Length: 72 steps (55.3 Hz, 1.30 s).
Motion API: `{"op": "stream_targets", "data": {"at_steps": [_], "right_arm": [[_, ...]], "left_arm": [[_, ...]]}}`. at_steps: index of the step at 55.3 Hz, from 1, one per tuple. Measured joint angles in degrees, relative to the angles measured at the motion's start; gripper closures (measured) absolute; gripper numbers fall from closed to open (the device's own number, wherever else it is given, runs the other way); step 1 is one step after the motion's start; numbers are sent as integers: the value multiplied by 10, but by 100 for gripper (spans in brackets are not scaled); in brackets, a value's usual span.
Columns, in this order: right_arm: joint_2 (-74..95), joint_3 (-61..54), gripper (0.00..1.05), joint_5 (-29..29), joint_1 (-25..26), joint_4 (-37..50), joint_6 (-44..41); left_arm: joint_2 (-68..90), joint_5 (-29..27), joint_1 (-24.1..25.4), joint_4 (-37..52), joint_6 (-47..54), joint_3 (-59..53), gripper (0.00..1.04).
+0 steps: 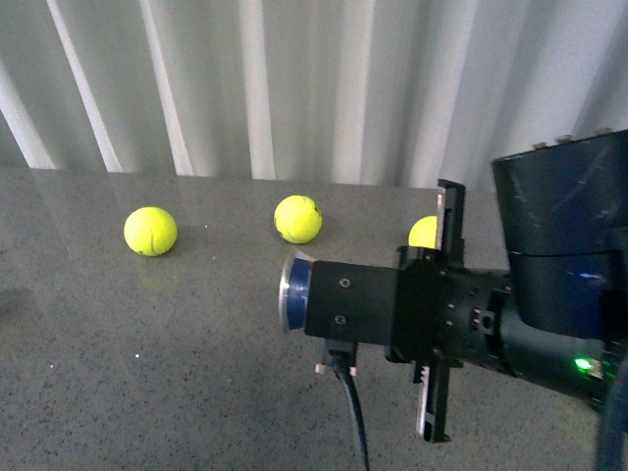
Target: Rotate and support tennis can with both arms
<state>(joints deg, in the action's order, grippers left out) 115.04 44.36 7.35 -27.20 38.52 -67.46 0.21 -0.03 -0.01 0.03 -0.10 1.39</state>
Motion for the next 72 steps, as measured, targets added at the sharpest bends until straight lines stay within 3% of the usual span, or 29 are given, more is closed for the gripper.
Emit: {"op": "stream_targets", "data": {"at_steps": [33,65,72], "right_arm": [[149,201,99,33,-65,-79,70],[177,237,99,15,-95,-99,87],[177,235,79,18,-95,-99,107]], "left_arm": [[0,0,0,0,0,0,7],[0,0,0,0,0,0,7],[0,0,0,0,0,0,7]]}}
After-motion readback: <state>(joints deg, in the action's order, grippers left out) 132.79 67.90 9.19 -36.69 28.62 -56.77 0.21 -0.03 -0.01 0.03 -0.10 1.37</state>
